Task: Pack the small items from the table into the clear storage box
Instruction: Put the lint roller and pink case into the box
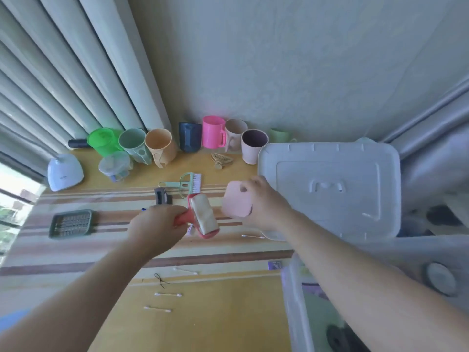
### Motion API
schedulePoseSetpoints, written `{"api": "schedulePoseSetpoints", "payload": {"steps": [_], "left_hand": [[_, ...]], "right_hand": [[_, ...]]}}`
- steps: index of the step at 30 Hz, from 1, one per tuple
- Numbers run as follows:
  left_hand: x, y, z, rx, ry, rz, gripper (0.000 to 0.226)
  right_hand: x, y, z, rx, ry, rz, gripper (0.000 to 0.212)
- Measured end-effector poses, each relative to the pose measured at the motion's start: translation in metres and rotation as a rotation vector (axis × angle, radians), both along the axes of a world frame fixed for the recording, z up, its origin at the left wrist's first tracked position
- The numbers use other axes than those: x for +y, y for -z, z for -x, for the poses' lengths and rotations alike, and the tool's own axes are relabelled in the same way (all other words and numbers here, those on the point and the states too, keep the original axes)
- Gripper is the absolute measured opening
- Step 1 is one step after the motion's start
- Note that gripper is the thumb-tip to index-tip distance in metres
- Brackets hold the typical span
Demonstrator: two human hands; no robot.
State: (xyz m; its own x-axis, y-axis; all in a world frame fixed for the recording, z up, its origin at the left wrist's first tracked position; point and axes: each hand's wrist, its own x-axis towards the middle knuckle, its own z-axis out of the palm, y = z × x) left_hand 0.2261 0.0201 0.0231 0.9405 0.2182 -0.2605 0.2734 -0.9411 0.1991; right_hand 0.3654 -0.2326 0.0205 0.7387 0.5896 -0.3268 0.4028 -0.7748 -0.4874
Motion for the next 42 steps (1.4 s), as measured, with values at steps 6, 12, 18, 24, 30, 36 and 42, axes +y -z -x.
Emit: {"api": "schedulePoseSetpoints", "payload": {"steps": [6, 12, 18, 24, 30, 36, 42], "left_hand": [[-0.095, -0.084, 0.054, -0.241, 0.110, 0.270, 0.017], [-0.237, -0.089, 0.081, -0.260, 0.362, 0.388, 0.012], [-0.316, -0.074, 0.087, -0.192, 0.344, 0.346, 0.009], [-0.329, -0.069, 0.097, -0.129, 0.250, 0.253, 0.010], [-0.328, -0.058, 0.109, -0.076, 0.237, 0.226, 0.012], [-0.349, -0.048, 0.101, -0.061, 0.266, 0.255, 0.019], [-0.381, -0.028, 0.061, -0.162, 0.346, 0.094, 0.019]], "right_hand": [[-0.164, -0.107, 0.085, -0.145, -0.059, -0.239, 0.107], [-0.317, -0.084, 0.185, 0.028, -0.027, -0.070, 0.093], [-0.333, -0.038, 0.220, 0.179, -0.068, -0.058, 0.071], [-0.301, -0.021, 0.220, 0.268, -0.150, -0.010, 0.067], [-0.314, -0.028, 0.209, 0.368, -0.074, -0.067, 0.043], [-0.357, -0.042, 0.193, 0.277, 0.271, -0.184, 0.054], [-0.331, -0.033, 0.163, 0.084, 0.267, -0.244, 0.044]]}}
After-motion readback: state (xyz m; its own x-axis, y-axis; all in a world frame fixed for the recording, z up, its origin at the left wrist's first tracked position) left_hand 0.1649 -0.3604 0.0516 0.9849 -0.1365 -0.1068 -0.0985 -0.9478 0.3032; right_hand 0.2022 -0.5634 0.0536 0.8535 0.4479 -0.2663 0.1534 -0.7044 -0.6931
